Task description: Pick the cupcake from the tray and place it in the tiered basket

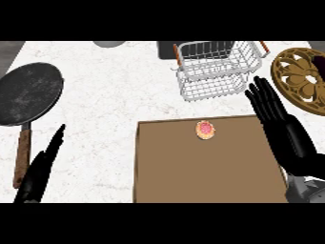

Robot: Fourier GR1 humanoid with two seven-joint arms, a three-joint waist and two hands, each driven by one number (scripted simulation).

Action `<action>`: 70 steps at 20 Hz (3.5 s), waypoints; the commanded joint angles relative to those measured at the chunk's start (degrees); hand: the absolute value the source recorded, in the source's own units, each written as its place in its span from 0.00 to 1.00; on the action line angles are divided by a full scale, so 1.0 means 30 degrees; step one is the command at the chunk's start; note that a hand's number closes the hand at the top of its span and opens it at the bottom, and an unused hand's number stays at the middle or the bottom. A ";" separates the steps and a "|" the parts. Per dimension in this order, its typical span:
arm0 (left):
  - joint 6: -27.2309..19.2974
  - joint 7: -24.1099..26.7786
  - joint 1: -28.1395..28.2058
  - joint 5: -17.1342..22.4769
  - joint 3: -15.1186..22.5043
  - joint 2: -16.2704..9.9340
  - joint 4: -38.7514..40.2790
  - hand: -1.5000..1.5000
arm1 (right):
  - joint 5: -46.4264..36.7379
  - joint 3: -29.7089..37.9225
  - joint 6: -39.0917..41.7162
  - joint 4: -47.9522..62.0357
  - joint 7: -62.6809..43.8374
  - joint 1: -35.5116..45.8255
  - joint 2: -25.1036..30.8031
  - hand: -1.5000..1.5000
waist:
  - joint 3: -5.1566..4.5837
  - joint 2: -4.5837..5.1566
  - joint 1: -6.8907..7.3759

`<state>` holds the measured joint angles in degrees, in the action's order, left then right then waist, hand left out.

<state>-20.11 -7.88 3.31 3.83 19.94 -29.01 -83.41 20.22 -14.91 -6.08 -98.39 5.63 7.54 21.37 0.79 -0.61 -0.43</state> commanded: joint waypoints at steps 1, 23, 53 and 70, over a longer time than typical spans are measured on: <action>0.0354 0.0123 -0.0926 -0.0330 0.0047 0.0896 -0.0252 0.50 | -0.1485 -0.0514 -0.0776 0.2235 -0.0001 0.1293 -0.1430 0.00 | -0.0261 0.0230 0.0258; 0.4697 0.4379 -0.3393 0.3646 -0.1090 0.3730 0.1400 0.50 | -1.1735 -0.6811 -0.4905 1.0756 -1.1584 1.1876 -0.0454 0.00 | -0.0460 -0.0297 -0.0317; 0.5385 0.4133 -0.3620 0.3347 -0.1944 0.3957 0.1237 0.50 | -1.1969 -1.0085 0.6653 0.6404 -2.7557 1.3333 -0.0550 0.00 | -0.0269 0.0107 0.0102; 0.6061 0.4892 -0.3279 0.2731 -0.2110 0.4403 0.1608 0.50 | -1.4869 -0.8678 0.5402 0.7805 -2.5151 1.0148 -0.1385 0.00 | -0.0267 0.0161 0.0108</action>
<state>-1.99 6.80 -6.99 12.43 13.71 -16.10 -77.66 -23.39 -43.49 9.64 -76.69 -63.17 39.99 16.51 -0.16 -0.59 0.31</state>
